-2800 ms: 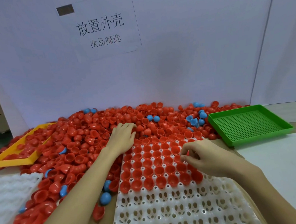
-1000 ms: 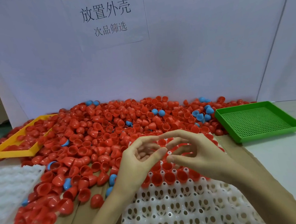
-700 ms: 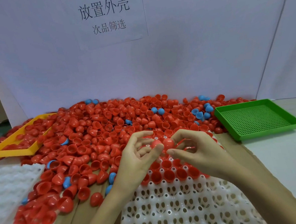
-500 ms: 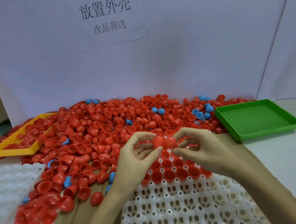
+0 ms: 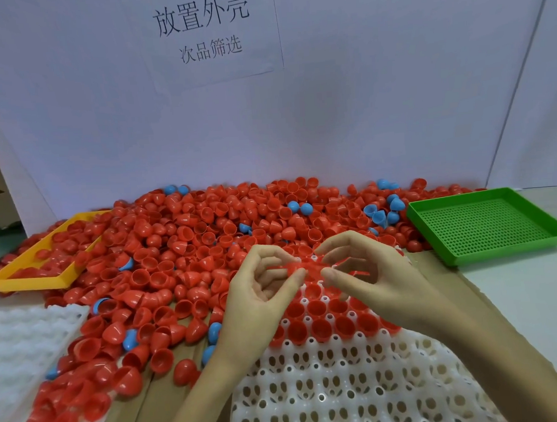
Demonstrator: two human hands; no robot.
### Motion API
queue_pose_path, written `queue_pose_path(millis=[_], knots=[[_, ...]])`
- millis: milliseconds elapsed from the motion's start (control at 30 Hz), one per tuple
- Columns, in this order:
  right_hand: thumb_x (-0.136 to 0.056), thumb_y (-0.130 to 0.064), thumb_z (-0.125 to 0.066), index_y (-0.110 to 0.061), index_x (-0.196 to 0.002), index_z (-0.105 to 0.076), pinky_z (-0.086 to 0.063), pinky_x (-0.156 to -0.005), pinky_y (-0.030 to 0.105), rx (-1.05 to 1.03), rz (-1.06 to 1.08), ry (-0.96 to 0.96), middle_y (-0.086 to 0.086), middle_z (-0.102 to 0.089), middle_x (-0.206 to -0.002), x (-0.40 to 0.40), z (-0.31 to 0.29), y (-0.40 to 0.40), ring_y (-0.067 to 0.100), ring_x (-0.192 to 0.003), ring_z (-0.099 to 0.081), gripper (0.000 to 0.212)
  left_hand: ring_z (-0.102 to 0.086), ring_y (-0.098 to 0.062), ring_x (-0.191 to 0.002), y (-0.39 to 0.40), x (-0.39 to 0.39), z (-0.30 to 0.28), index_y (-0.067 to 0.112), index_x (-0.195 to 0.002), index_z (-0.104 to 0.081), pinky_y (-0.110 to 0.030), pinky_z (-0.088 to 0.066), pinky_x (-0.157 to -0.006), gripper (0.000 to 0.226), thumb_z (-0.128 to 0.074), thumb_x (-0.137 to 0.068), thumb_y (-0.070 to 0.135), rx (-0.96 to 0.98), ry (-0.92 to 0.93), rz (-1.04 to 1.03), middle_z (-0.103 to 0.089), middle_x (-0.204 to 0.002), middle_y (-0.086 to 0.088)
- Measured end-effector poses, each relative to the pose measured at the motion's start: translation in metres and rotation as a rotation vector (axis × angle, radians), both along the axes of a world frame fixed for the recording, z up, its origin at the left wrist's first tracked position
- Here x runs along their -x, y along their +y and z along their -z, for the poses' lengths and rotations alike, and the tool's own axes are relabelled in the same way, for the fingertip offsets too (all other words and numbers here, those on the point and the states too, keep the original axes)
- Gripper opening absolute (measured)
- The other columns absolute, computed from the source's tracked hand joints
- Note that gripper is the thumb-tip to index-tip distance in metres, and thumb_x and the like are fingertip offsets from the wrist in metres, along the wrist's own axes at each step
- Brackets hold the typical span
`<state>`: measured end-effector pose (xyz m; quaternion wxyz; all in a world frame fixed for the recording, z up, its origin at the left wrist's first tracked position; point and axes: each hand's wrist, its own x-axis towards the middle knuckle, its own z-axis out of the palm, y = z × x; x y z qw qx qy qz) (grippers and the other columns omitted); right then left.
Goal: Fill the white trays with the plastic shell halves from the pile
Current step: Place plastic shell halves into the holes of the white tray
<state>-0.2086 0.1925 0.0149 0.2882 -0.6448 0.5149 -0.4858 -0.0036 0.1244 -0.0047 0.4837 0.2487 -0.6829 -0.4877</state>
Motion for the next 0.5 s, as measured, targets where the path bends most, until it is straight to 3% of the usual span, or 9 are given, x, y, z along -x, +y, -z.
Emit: queue_pose_path(millis=[133, 200, 333, 433, 500], knots=[[-0.094, -0.030, -0.077, -0.042, -0.137, -0.059, -0.064, -0.081, 0.043, 0.009, -0.065, 0.079, -0.015, -0.065, -0.117, -0.0037, -0.0017, 0.0034, 0.018, -0.103, -0.073, 0.048, -0.077, -0.028, -0.077, 0.0016, 0.0002, -0.0017, 0.020, -0.118, -0.068, -0.029, -0.062, -0.072, 0.016, -0.059, -0.106, 0.027, -0.048, -0.034, 0.036, -0.076, -0.086, -0.013], [-0.096, -0.023, -0.076, -0.039, -0.133, -0.064, -0.064, -0.078, 0.043, 0.041, -0.077, 0.137, -0.018, -0.066, -0.122, -0.0070, -0.0015, 0.0034, 0.018, -0.102, -0.074, 0.042, -0.075, -0.030, -0.071, 0.0024, -0.0004, 0.0002, 0.022, -0.113, -0.071, -0.030, -0.060, -0.067, 0.023, -0.055, -0.107, 0.037, -0.083, -0.066, 0.061, -0.075, -0.083, -0.014], [-0.096, -0.026, -0.075, -0.031, -0.115, -0.074, -0.064, -0.071, 0.035, 0.035, -0.007, 0.104, -0.008, -0.075, -0.104, -0.0098, 0.0023, 0.0016, 0.018, -0.091, -0.075, 0.020, -0.075, -0.033, -0.067, 0.0021, 0.0006, 0.0033, 0.029, -0.106, -0.074, -0.031, -0.060, -0.061, 0.036, -0.046, -0.107, 0.051, -0.144, -0.106, 0.090, -0.075, -0.082, -0.013], [-0.098, -0.027, -0.071, -0.024, -0.109, -0.075, -0.059, -0.062, 0.024, 0.036, 0.047, 0.055, -0.004, -0.077, -0.091, -0.0081, 0.0031, 0.0004, 0.014, -0.077, -0.076, 0.011, -0.078, -0.029, -0.078, 0.0015, 0.0017, 0.0035, 0.032, -0.119, -0.068, -0.044, -0.066, -0.074, 0.030, -0.059, -0.102, 0.055, -0.124, -0.095, 0.073, -0.076, -0.101, -0.006], [-0.099, -0.027, -0.069, -0.022, -0.107, -0.075, -0.055, -0.058, 0.020, 0.028, 0.060, 0.020, 0.000, -0.077, -0.084, -0.0076, 0.0026, -0.0003, 0.014, -0.068, -0.074, 0.011, -0.078, -0.026, -0.091, 0.0002, 0.0001, 0.0041, 0.033, -0.126, -0.063, -0.043, -0.065, -0.083, 0.035, -0.076, -0.094, 0.043, -0.059, -0.098, 0.090, -0.073, -0.112, 0.002]])
